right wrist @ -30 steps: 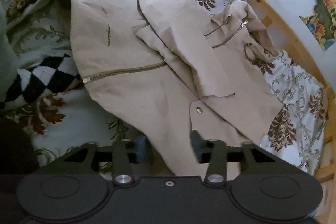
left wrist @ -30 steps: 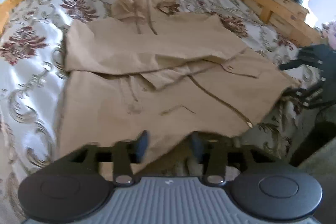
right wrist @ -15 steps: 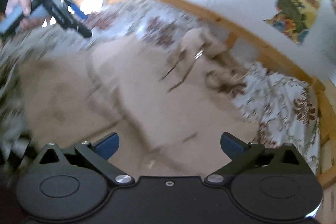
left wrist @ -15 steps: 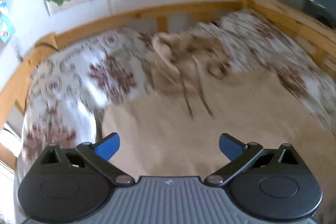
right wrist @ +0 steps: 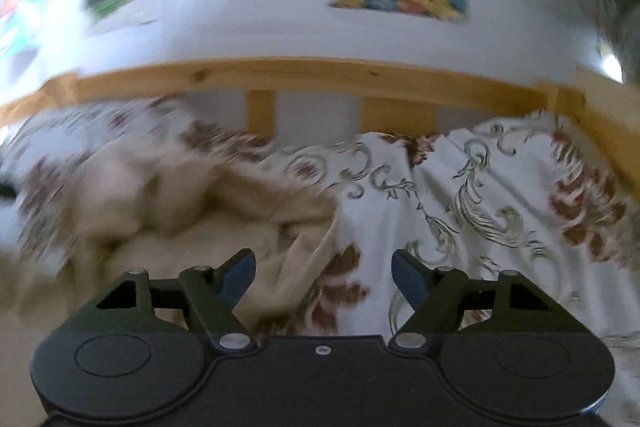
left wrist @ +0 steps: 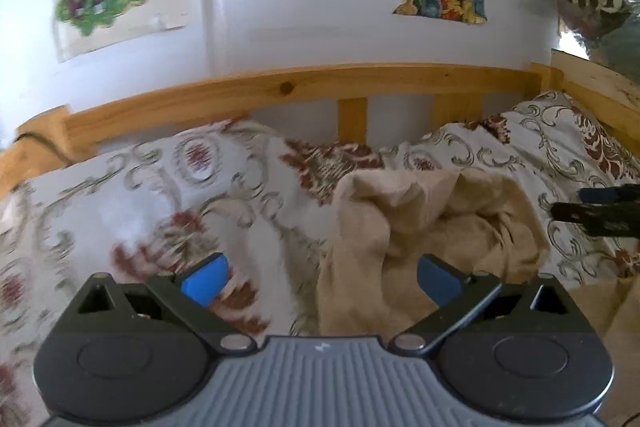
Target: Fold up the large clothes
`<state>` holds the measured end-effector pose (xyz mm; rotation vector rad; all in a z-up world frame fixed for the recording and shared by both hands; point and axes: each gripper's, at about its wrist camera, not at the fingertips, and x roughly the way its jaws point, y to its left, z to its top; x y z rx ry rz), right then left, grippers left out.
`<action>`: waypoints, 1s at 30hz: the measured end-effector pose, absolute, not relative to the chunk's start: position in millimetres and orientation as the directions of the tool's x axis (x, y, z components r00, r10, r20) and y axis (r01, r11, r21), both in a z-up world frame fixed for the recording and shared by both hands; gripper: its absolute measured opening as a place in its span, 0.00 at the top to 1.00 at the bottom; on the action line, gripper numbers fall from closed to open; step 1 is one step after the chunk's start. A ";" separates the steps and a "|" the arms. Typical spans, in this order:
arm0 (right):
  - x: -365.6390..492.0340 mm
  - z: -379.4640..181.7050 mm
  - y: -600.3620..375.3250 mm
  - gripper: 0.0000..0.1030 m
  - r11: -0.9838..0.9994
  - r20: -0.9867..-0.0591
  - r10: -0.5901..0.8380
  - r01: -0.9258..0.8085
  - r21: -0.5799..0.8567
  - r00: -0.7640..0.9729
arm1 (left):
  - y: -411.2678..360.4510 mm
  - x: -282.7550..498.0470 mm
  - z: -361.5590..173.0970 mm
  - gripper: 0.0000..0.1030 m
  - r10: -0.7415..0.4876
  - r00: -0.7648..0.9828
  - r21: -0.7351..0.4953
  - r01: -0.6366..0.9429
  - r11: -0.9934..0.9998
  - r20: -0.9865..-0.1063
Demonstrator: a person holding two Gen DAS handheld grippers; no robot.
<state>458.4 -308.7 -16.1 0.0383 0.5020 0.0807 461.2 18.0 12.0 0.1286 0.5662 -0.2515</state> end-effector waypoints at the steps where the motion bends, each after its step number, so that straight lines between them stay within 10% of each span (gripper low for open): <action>1: 473.4 -22.9 -310.7 0.26 0.995 -0.483 0.090 -0.055 0.087 0.871 | 11.5 471.7 5.9 0.01 -0.194 0.810 0.064 0.274 0.960 -0.554; 4: 506.7 -44.0 -312.6 0.26 0.985 -0.501 0.121 -0.039 0.170 0.857 | -3.5 498.9 -11.1 0.07 -0.169 0.798 0.100 0.275 0.956 -0.579; 6: 519.1 -52.6 -308.3 0.29 0.984 -0.510 0.134 -0.055 0.167 0.850 | -10.2 510.8 -16.9 0.29 -0.130 0.805 0.143 0.257 0.956 -0.579; 9: 526.0 -57.4 -299.3 0.77 0.991 -0.532 0.123 -0.076 0.111 0.838 | -6.6 521.1 -19.0 0.80 -0.089 0.829 0.149 0.204 0.968 -0.553; 11: 517.2 -53.3 -296.3 0.87 0.991 -0.494 0.126 -0.088 0.100 0.861 | 3.5 521.2 -16.7 0.97 -0.110 0.842 0.093 0.186 0.978 -0.528; 21: 389.3 -39.6 -258.6 0.97 0.976 -0.034 -0.016 0.009 -0.217 0.999 | 62.8 468.7 -20.9 0.96 -0.133 0.910 -0.142 0.083 0.986 -0.392; 30: 332.4 -66.9 -249.6 0.90 0.950 -0.120 0.021 -0.057 -0.306 0.993 | 85.2 412.1 -33.7 0.95 -0.250 0.870 -0.063 0.247 0.967 -0.426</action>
